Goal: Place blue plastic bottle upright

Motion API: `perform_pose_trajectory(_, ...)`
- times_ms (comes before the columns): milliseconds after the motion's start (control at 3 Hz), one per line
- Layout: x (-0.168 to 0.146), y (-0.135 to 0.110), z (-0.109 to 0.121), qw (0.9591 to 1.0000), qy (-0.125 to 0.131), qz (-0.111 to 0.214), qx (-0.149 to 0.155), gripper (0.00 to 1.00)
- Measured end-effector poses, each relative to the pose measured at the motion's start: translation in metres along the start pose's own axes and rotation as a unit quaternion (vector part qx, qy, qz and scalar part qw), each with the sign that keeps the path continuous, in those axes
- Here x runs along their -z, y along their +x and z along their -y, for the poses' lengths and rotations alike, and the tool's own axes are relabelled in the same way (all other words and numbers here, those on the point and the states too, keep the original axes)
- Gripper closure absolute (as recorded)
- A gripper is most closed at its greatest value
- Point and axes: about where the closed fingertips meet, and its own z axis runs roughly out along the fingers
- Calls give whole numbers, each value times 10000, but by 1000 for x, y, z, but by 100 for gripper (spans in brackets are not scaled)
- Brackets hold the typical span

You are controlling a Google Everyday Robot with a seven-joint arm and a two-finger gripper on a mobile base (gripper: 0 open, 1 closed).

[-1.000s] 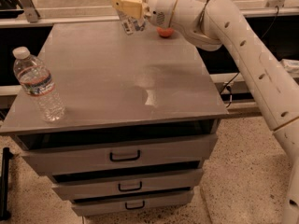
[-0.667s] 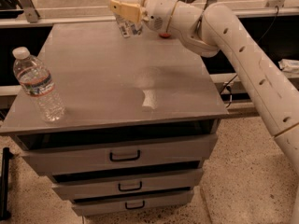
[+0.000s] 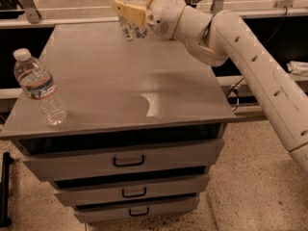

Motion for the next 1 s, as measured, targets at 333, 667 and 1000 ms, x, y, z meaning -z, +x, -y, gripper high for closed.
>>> perform_pose_trajectory(333, 3, -4, -8, 9997, 37, 215, 55, 100)
perform_pose_trajectory(667, 25, -7, -14, 9998, 66, 144, 157, 100)
perform_pose_trajectory(1000, 59, -8, -19, 9998, 50, -38, 205, 100)
